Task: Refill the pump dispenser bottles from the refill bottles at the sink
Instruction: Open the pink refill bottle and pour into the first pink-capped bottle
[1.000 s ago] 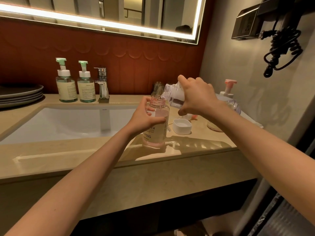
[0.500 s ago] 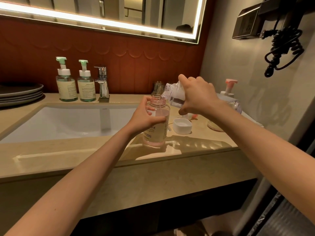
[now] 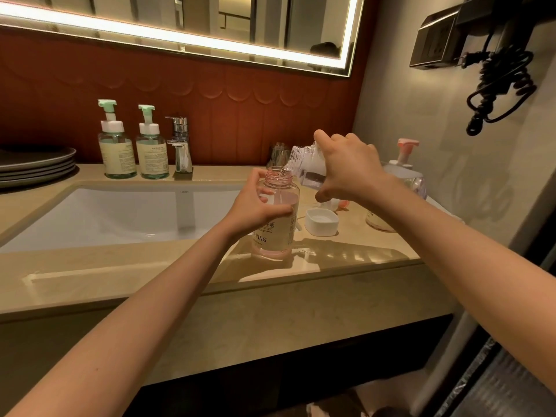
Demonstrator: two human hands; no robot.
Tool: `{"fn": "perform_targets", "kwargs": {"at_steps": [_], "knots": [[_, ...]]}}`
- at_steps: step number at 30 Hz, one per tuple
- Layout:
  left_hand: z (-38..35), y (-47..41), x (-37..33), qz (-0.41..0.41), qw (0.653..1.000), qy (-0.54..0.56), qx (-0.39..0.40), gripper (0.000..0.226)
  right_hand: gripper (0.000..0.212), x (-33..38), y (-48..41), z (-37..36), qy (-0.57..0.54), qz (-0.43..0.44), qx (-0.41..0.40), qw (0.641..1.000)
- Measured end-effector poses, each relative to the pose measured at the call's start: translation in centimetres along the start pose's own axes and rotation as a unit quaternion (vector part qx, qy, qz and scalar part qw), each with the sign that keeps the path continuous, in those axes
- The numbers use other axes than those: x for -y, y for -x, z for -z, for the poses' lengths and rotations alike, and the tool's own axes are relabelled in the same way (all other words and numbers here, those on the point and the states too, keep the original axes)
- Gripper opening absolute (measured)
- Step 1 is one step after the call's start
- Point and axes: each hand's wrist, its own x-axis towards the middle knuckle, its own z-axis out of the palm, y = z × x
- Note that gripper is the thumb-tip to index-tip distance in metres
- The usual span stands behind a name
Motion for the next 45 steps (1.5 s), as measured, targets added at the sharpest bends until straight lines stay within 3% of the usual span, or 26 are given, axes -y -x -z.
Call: {"fn": "perform_targets", "kwargs": {"at_steps": [45], "knots": [[0.02,-0.08,0.06,0.002,1.0,-0.001,0.001,0.066,0.089,0.02,-0.2,-0.02,0.002,0.0,0.002,1.0]]}}
